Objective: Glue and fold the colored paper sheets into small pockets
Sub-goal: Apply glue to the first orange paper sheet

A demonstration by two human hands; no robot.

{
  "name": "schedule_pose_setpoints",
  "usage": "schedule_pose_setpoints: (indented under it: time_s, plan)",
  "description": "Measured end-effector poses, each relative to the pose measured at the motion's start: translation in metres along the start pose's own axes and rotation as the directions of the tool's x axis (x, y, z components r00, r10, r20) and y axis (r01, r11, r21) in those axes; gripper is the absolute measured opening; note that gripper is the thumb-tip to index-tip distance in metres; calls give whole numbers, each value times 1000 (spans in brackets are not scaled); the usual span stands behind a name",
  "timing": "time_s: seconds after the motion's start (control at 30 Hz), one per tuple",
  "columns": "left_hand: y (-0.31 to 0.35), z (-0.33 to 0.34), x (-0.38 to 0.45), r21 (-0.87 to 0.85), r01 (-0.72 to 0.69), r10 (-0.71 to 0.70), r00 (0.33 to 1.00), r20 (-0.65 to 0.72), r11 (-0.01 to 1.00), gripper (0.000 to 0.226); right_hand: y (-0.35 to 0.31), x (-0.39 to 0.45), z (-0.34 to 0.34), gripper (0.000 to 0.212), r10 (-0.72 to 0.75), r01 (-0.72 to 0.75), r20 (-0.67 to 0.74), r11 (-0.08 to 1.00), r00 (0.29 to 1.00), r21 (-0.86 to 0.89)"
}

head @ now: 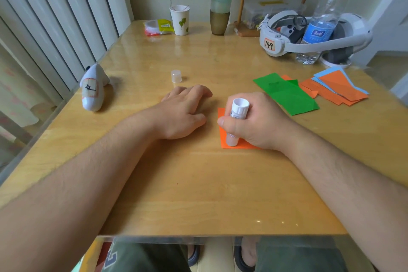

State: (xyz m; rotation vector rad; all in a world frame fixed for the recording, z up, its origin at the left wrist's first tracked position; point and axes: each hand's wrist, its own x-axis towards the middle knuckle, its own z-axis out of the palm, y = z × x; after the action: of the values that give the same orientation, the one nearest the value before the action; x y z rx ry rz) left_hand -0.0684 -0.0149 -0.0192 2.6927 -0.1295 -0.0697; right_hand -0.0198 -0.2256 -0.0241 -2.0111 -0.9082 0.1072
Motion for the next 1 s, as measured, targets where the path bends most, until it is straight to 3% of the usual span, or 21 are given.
schedule_pose_setpoints:
  time_s: [0.27,0.43,0.6,0.8,1.0]
  plan:
    - [2,-1,-1,-3,7,-7,1000,-1,1000,53,-7,-4,-4,26,25,-25,103,1000,994,2]
    - [1,0,0,-3,4,-4,1000,-1,1000,52,-1,-2,-16,38,41,-35,71,995,997,-93]
    - [0,0,1,-1,4,-4,1000,7,1000,53,1,1,-17,39,24,-24,-5,1000,1000,13]
    - [1,0,0,6,7,-7,1000,7,1000,52,-8,-5,-10,22,51,-57,134,998,990,39]
    - [1,0,0,1,6,-6,1000,4,1000,51,-21,-7,-17,22,79,-45,161,978,984,-206]
